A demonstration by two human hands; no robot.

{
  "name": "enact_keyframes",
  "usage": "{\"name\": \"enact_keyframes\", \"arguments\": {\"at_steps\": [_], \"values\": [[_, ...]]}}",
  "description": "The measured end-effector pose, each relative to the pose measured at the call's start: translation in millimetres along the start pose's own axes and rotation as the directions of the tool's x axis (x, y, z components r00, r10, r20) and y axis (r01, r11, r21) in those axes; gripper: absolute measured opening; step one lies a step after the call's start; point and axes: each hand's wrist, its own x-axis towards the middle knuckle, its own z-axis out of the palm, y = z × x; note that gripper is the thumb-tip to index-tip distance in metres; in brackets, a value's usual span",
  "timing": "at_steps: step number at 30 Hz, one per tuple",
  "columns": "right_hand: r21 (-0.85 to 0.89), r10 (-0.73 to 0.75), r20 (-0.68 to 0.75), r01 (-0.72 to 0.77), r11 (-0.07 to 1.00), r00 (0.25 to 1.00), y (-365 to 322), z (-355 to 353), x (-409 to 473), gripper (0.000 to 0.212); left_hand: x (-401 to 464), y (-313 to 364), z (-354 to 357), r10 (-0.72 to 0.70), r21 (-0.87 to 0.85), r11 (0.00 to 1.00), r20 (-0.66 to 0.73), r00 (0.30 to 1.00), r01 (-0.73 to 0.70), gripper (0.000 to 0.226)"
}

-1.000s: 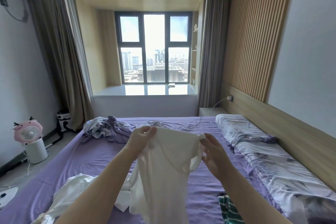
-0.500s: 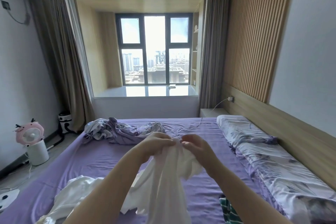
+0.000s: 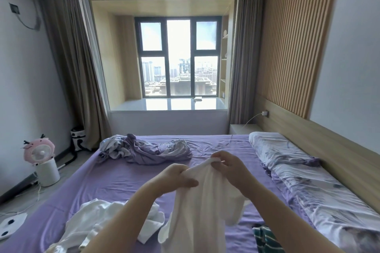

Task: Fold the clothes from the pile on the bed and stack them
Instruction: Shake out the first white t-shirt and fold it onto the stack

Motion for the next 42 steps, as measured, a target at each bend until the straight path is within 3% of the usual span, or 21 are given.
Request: {"name": "enact_keyframes", "arguments": {"at_steps": [4, 7, 10, 13, 15, 18, 20, 22, 24, 26, 29, 31, 32, 34, 35, 37, 39, 42], "values": [[-0.250, -0.064, -0.047, 0.050, 0.967, 0.997, 2.8, 3.9, -1.5, 0.021, 2.1, 15.9, 9.1, -0.050, -0.198, 0.979, -0.048, 0.998, 0.040, 0.027], [-0.313, -0.104, -0.084, 0.073, 0.947, 0.991, 3.7, 12.2, -5.9, 0.030, 8.4, 32.0, 17.8, -0.131, -0.387, 0.918, -0.081, 0.988, 0.090, 0.023], [-0.356, -0.169, -0.088, 0.128, 0.926, 0.982, 10.5, 20.4, -13.9, 0.027, 14.0, 46.8, 25.3, -0.159, -0.355, 0.933, -0.237, 0.958, 0.067, 0.030], [-0.292, -0.139, -0.165, 0.087, 0.953, 0.976, 19.2, 22.0, -21.3, 0.021, 17.3, 58.8, 29.9, -0.079, -0.259, 0.966, -0.368, 0.927, -0.021, 0.019], [-0.192, -0.077, -0.237, 0.031, 0.981, 0.968, 22.9, 18.6, -24.3, 0.012, 17.4, 65.3, 31.6, -0.098, -0.410, 0.910, -0.354, 0.930, -0.060, 0.012], [-0.019, 0.023, -0.229, -0.028, 0.999, 0.973, 24.6, 15.8, -32.5, 0.022, 13.9, 76.8, 25.3, -0.153, -0.653, 0.756, -0.253, 0.955, -0.052, 0.012], [0.016, 0.052, -0.209, -0.050, 0.999, 0.977, 26.5, 16.0, -38.5, 0.030, 11.7, 83.4, 17.9, -0.085, -0.740, 0.669, -0.171, 0.982, -0.071, 0.015], [0.025, 0.085, -0.197, -0.081, 0.996, 0.977, 30.9, 16.2, -41.6, 0.043, 12.7, 86.3, 13.5, -0.016, -0.668, 0.738, -0.161, 0.987, -0.097, 0.030], [-0.028, 0.137, -0.158, -0.143, 0.989, 0.978, 36.9, 16.8, -41.8, 0.050, 17.2, 85.5, 13.5, 0.047, -0.380, 0.911, -0.284, 0.958, -0.158, 0.042], [-0.155, 0.175, -0.087, -0.187, 0.970, 0.981, 44.8, 17.5, -40.5, 0.058, 19.5, 87.0, 14.2, 0.138, -0.101, 0.974, -0.440, 0.887, -0.201, 0.037], [-0.385, 0.243, -0.055, -0.245, 0.890, 0.968, 59.7, 15.9, -37.4, 0.052, 18.0, 88.4, 7.0, 0.188, -0.099, 0.952, -0.563, 0.805, -0.291, 0.017], [-0.470, 0.242, -0.100, -0.260, 0.843, 0.965, 63.9, 8.7, -35.9, 0.021, 17.4, 85.8, -4.7, 0.167, -0.097, 0.954, -0.613, 0.772, -0.283, 0.011], [-0.471, 0.231, -0.128, -0.264, 0.842, 0.965, 63.5, 2.8, -35.2, 0.006, 16.9, 83.7, -12.5, 0.153, -0.077, 0.963, -0.630, 0.761, -0.257, 0.014], [-0.389, 0.204, -0.207, -0.272, 0.880, 0.957, 65.4, -9.2, -30.9, 0.030, 15.0, 78.5, -28.6, 0.107, 0.010, 0.991, -0.667, 0.737, -0.135, 0.021], [-0.308, 0.192, -0.234, -0.260, 0.915, 0.953, 64.2, -15.9, -29.1, 0.033, 13.8, 74.4, -36.5, 0.075, 0.058, 0.997, -0.700, 0.711, -0.048, 0.025], [-0.169, 0.159, -0.248, -0.205, 0.964, 0.956, 58.4, -27.1, -23.3, 0.018, 11.2, 64.9, -50.1, 0.020, 0.106, 0.990, -0.768, 0.641, 0.096, 0.026], [-0.089, 0.116, -0.237, -0.141, 0.986, 0.965, 52.3, -32.8, -16.8, 0.010, 9.9, 53.8, -58.1, 0.018, 0.123, 0.984, -0.789, 0.614, 0.130, 0.024], [-0.111, 0.042, -0.199, -0.065, 0.992, 0.979, 42.0, -32.8, -5.5, 0.022, 13.6, 39.0, -59.0, 0.060, 0.116, 0.992, -0.762, 0.645, 0.044, 0.026]]}}
